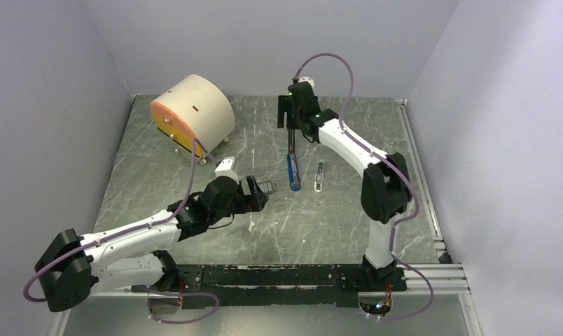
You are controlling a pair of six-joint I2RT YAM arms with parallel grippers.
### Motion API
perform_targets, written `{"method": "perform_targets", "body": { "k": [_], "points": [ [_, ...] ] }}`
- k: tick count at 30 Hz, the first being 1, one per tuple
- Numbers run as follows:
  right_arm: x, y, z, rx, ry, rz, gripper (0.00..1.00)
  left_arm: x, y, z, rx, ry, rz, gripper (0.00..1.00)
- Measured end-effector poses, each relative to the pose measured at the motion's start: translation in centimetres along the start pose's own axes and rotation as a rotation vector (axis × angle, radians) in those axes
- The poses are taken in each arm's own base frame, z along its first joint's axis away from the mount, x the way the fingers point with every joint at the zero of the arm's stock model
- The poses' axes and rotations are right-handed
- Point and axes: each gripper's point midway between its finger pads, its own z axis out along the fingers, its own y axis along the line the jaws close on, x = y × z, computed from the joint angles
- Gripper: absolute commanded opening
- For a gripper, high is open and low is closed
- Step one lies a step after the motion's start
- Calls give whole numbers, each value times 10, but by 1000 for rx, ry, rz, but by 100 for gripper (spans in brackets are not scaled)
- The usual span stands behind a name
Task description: Load the staples into the stapler
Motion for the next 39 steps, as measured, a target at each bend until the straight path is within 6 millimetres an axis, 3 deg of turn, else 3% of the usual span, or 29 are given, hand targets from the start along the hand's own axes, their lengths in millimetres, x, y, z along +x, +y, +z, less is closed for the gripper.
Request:
{"method": "perform_targets", "body": {
  "k": [5,12,18,25,30,34,39],
  "points": [
    [-10,1,39,60,-7,-25,76,0,-6,2,19,14,12,92],
    [9,-12,66,123,53,-59,58,6,-7,7,20,39,24,82],
    [6,-21,68,134,52,-62,38,12,-8,11,20,69,31,82],
    [6,-21,70,121,43,-64,27,14,-20,15,68,85,25,77],
    [6,-22,66,112,34,-59,24,13,-29,22,85,100,16,73],
    [12,-24,53,104,44,-51,24,15,-35,29,90,111,-1,60],
    [24,-29,29,95,65,-28,23,27,-35,42,79,149,-18,50]
  ]
}}
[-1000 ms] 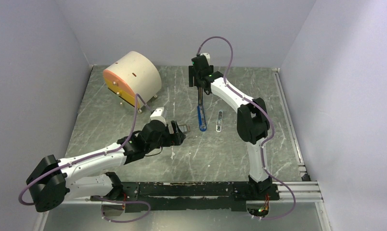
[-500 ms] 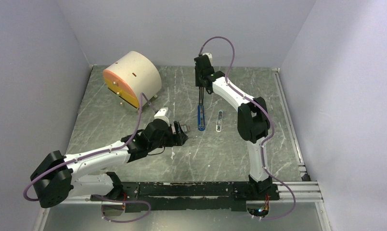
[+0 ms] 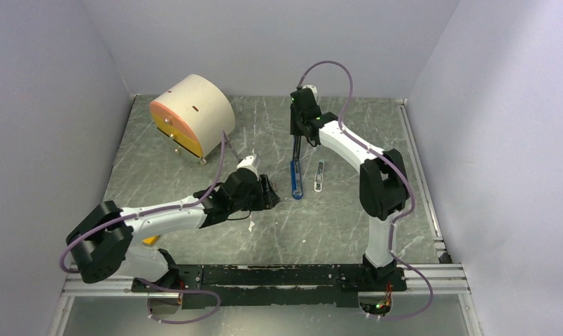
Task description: Load the staples into the stapler
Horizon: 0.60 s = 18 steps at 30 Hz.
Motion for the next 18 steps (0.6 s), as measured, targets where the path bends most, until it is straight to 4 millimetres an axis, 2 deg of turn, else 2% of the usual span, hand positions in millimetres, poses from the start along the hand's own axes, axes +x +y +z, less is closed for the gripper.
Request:
{"method": "perform_targets", "body": {
  "k": [5,11,18],
  "points": [
    [13,-2,-18,-8,17,13,23,10,-2,19,-7,56,-1,47],
    [27,0,-34,-12,30,13,23,17,-12,43,12,102,-15,29],
    [35,-2,-47,-15,38,29,22,33,-11,70,-13,159,-29,25]
  ]
}}
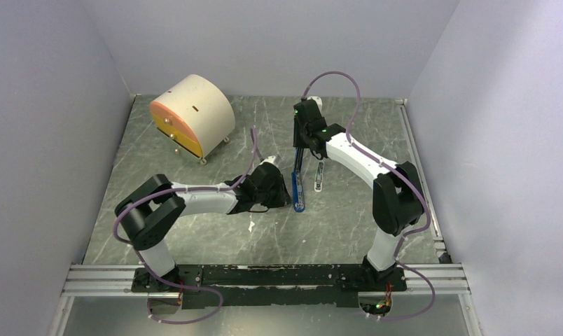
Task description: Load the staples into the stapler
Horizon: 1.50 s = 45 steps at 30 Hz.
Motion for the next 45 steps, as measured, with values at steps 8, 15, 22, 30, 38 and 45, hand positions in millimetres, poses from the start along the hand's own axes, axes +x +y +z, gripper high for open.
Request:
{"method": "perform_targets", "body": {
  "k": [8,15,22,30,38,45],
  "points": [
    [7,-2,-7,-9,8,19,22,13,1,28,-18,48,-8,22],
    [8,-1,-9,-17,11,19,20,16,-2,34,-7,71,-24,13],
    [13,0,-16,-27,30,29,19,17,-2,34,-17,79,-38,9],
    [23,-3,-34,-32,16,46,19,17,-3,35,-25,85,-73,9],
    [40,-3,-58,-49,-44,60,18,16,-6,40,-35,93,-85,10],
    [47,0,-65,-51,-91,70,18,16,-7,41,-44,102,-87,10]
  ]
}}
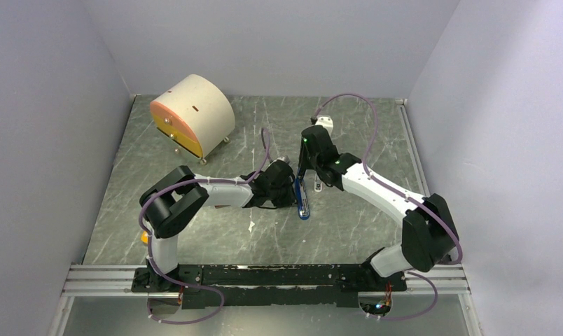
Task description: Load the staples into the stapler
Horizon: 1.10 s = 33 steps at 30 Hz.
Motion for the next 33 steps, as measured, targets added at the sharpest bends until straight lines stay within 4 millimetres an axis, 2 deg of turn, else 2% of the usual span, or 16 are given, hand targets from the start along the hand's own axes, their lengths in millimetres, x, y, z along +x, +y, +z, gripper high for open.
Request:
{"method": "perform_targets", "body": {
  "k": [14,23,33],
  "points": [
    [11,-9,-15,6,-77,87,18,2,-5,3,28,6,-56,10],
    [18,-5,-21,-44,-61,41,18,12,-19,15,128,52,-111,12],
    [38,-26,-44,-41,-61,38,18,17,-26,19,185,31,-177,13]
  ]
}}
